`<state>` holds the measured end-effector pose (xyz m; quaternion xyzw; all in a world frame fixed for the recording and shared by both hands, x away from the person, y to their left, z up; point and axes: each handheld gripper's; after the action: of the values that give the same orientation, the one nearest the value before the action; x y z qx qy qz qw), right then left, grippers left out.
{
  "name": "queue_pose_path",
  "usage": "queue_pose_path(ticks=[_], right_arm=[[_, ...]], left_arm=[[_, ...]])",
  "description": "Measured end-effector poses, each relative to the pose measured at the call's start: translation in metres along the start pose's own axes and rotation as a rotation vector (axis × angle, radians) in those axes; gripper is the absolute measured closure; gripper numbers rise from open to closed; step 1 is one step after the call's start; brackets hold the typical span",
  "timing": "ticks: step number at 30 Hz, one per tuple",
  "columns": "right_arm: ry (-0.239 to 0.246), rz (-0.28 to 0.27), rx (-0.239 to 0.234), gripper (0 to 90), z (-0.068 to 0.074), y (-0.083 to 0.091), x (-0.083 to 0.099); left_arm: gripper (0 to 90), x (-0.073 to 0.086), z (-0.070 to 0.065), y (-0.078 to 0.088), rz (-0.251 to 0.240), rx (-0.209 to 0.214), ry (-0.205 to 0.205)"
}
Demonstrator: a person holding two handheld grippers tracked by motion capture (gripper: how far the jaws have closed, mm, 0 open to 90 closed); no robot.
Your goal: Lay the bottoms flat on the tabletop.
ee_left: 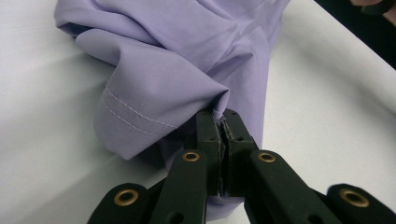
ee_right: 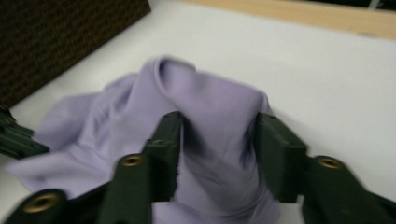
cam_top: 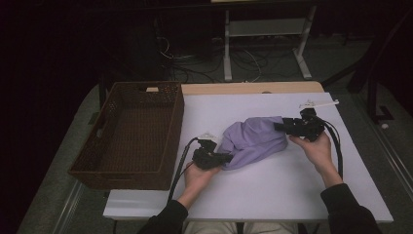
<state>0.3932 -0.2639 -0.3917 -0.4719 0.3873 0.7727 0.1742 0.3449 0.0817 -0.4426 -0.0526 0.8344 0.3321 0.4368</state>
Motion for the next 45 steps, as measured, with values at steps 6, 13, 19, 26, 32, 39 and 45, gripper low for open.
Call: queue_pose_path(ticks=[6, 13, 19, 26, 32, 39, 45], right_arm=[[0.019, -0.035, -0.06, 40.2, 0.02, 0.006, -0.009], [0.1, 0.039, -0.162, 35.1, 0.067, -0.024, -0.015], [0.141, 0.117, -0.172, 35.1, 0.089, -0.057, -0.008], [0.159, 0.203, -0.119, 35.1, 0.09, -0.09, 0.006], [0.234, 0.288, -0.052, 35.1, 0.097, -0.106, 0.017], [0.284, 0.357, 0.023, 50.2, 0.099, -0.119, 0.026], [0.22, 0.354, -0.013, 79.3, 0.093, -0.115, 0.024]], left_arm=[[87.8, 0.002, -0.007, -0.006, 0.023, 0.036, -0.01], [87.8, 0.007, -0.019, -0.014, 0.057, 0.077, -0.028], [87.6, 0.01, -0.025, -0.016, 0.061, 0.091, -0.032], [87.6, 0.014, -0.026, -0.015, 0.068, 0.097, -0.028], [87.6, 0.015, -0.026, -0.017, 0.076, 0.094, -0.037], [87.6, 0.015, -0.025, -0.017, 0.075, 0.097, -0.035], [87.6, 0.015, -0.023, -0.018, 0.071, 0.098, -0.029]])
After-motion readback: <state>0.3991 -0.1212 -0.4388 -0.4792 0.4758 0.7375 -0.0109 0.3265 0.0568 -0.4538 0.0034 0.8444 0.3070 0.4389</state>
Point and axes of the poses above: each handheld gripper's, and its own axes: y roughly backward along the jaws, x roughly out of its underside, z roughly to its left, and after that the axes turned 7 degrees about -z, right-handed
